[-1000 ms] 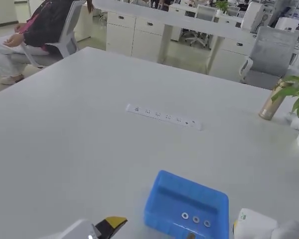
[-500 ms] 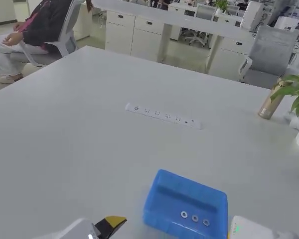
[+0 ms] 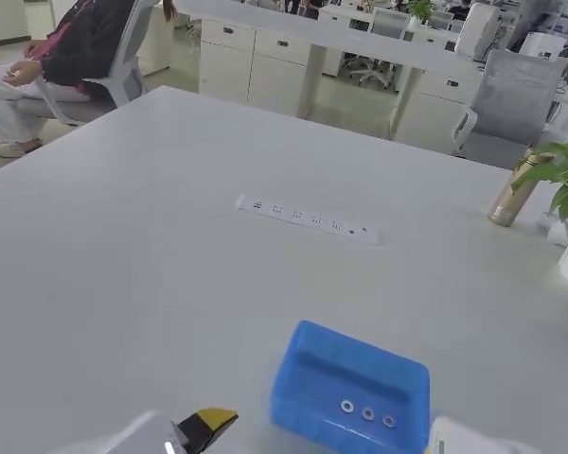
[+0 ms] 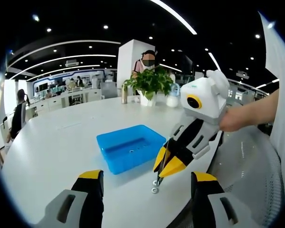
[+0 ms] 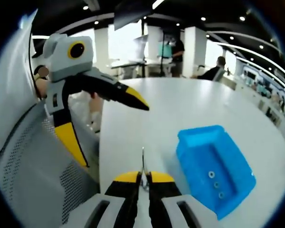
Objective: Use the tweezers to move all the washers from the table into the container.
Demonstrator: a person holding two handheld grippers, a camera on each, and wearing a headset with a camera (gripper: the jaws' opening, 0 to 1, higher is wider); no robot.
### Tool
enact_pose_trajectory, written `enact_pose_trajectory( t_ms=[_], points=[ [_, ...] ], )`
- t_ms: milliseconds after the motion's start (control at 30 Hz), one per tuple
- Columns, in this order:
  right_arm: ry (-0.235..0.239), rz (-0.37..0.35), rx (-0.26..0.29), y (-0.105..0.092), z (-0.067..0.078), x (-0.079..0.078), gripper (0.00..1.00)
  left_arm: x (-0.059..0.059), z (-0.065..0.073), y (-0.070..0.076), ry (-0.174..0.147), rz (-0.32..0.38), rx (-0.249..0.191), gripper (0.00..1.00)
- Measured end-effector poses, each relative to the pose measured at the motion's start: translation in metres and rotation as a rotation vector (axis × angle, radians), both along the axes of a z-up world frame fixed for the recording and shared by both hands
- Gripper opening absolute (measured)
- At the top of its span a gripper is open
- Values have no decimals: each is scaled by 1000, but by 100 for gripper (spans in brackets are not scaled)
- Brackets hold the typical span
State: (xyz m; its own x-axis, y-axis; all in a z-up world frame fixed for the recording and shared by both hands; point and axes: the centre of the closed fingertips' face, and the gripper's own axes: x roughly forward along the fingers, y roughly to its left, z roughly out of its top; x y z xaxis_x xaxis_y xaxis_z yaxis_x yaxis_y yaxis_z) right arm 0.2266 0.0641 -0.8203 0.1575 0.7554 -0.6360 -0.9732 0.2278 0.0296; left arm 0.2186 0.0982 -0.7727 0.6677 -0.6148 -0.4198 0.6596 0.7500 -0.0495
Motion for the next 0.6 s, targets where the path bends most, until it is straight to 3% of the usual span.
enact_pose_trajectory(
  t_ms=[133, 300, 433, 600],
  points=[
    [5, -15, 30, 1, 9, 0, 3, 0, 0, 0, 0, 3, -1, 76],
    [-22, -15, 12, -2, 20, 3, 3, 0, 0, -1, 0, -7, 1, 75],
    [8, -129, 118, -3, 44, 16, 3, -1, 0, -2, -1, -12, 1, 75],
    [35, -199, 212, -7, 68, 30, 3, 0, 0, -2, 1, -12, -2, 75]
  ],
)
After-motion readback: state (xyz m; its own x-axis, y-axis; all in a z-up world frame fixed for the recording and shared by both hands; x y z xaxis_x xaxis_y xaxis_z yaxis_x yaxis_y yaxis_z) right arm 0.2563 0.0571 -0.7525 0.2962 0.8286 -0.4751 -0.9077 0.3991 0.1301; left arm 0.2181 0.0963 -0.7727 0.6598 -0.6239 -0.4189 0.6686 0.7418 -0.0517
